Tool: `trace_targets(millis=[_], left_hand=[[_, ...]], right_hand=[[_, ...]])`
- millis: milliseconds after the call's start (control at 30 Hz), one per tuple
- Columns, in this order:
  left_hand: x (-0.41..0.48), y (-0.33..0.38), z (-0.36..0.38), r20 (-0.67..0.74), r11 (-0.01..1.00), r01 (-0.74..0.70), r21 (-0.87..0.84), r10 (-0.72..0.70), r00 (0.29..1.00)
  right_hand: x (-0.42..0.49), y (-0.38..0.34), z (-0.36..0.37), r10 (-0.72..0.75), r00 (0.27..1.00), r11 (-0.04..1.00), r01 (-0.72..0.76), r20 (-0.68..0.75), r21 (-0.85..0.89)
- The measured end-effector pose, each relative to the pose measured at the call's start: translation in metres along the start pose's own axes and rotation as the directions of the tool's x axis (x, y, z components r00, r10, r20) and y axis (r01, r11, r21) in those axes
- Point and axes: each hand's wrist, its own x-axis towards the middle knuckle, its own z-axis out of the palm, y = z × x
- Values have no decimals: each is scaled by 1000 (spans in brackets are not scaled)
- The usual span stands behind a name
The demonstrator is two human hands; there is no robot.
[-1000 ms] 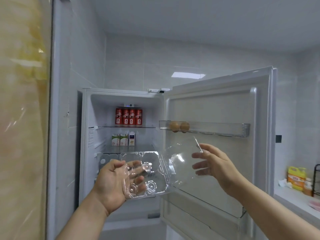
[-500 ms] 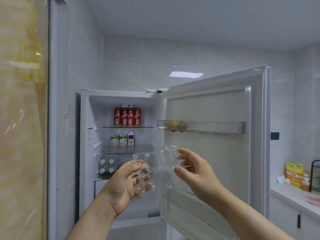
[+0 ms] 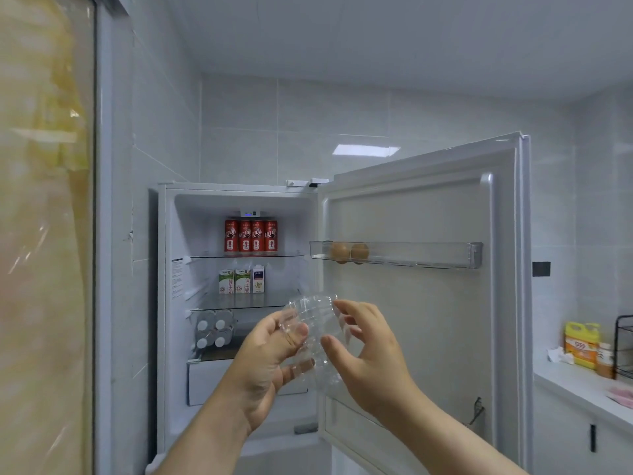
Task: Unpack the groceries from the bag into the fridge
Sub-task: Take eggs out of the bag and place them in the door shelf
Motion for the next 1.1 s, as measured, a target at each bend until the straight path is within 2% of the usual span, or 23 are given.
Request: trace_targets(millis=[200, 300, 367, 467, 533, 567, 667, 767, 867, 967, 1100], left_hand=[[-4, 0, 4, 18, 995, -30, 98, 29, 999], [-3, 2, -1, 8, 998, -38, 54, 38, 999], [-3, 2, -5, 37, 999, -35, 0, 35, 999], [-5, 1, -4, 77, 996, -23, -88, 29, 997], [-6, -1, -3, 93, 992, -15, -122, 27, 995], [-5, -3, -2, 97, 994, -17, -112, 28, 995], [-4, -7, -3, 15, 999, -31, -33, 32, 999], [-5, -7, -2, -73, 981, -74, 178, 89, 993], [-11, -1, 2, -51, 933, -140, 331, 166, 985], [-11, 1, 1, -69, 900, -175, 400, 220, 973], [-7, 2, -4, -106, 882, -140, 450, 208, 972]], right_hand=[[0, -4, 2, 36, 999, 995, -37, 5, 87], [2, -3, -1, 60, 998, 991, -59, -6, 122], [4, 1, -4, 148, 989, 982, -145, -21, 121], [6, 6, -7, 358, 925, 867, -379, 126, 322], [5, 12, -5, 399, 881, 742, -473, 254, 474], [5, 14, -3, 403, 873, 703, -488, 275, 517], [4, 19, 1, 414, 883, 667, -459, 221, 587], [5, 19, 2, 429, 892, 681, -422, 141, 598], [5, 18, 3, 425, 899, 719, -405, 103, 565], [3, 14, 3, 405, 908, 740, -393, 104, 546], [-1, 14, 3, 364, 920, 765, -383, 142, 518]])
